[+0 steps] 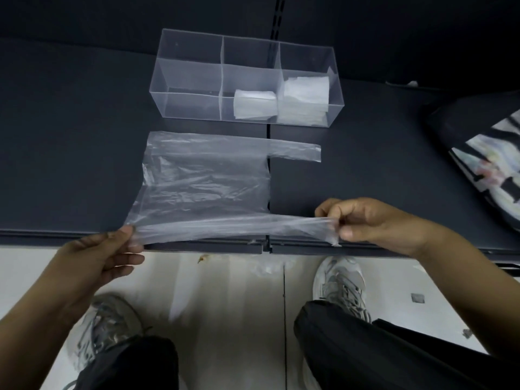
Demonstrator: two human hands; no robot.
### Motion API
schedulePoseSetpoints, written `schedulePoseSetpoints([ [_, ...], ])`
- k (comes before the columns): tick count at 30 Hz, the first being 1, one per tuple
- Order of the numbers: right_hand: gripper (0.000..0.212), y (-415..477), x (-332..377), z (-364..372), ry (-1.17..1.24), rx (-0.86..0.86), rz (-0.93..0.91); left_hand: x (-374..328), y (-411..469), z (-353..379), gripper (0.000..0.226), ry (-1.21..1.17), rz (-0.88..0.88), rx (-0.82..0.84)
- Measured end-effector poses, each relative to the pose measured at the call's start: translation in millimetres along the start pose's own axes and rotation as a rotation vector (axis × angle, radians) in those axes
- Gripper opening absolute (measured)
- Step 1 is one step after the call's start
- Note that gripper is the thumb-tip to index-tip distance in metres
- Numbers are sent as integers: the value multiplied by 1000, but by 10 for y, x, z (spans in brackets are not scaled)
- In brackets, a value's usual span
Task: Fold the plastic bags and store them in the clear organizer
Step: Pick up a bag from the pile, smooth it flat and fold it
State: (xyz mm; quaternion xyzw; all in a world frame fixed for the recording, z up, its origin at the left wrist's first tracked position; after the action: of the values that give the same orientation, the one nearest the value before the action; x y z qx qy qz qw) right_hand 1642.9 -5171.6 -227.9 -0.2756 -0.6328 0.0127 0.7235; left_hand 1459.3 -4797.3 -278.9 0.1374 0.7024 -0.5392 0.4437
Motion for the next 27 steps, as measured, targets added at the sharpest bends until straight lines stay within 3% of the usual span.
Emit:
schedulePoseSetpoints([
  [3, 14, -9, -18, -32, 51, -3, -26, -26, 26, 28, 19, 17, 17, -2],
  [8, 12, 182, -149, 78, 137, -598, -92, -16, -5, 161, 20, 69, 47, 50],
  [12, 22, 330, -282, 16, -118, -1030, 7, 15, -36, 303, 27, 146, 104, 39],
  [16, 34, 378, -365, -54, -373, -1287, 63, 82, -64, 480, 30, 224, 132, 43],
  [21, 47, 223, -447, -95, -688, -1246, 171, 132, -57, 607, 32, 328, 148, 21],
  [27, 46, -172, -584, -30, -819, -1060, 262, 165, -66, 563, 34, 364, 152, -11],
])
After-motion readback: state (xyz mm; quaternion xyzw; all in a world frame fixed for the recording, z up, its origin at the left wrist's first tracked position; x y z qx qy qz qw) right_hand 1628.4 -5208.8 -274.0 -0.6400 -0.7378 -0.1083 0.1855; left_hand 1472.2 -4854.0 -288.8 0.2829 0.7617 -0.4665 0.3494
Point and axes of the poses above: each hand's wrist, its own y-axis towards the middle knuckle, its own z-axis out of the palm, x = y × z, the point moved 1 cm from there along y, towards the middle knuckle, and after that the axes turned 7 degrees about x, right-handed, at the moved point
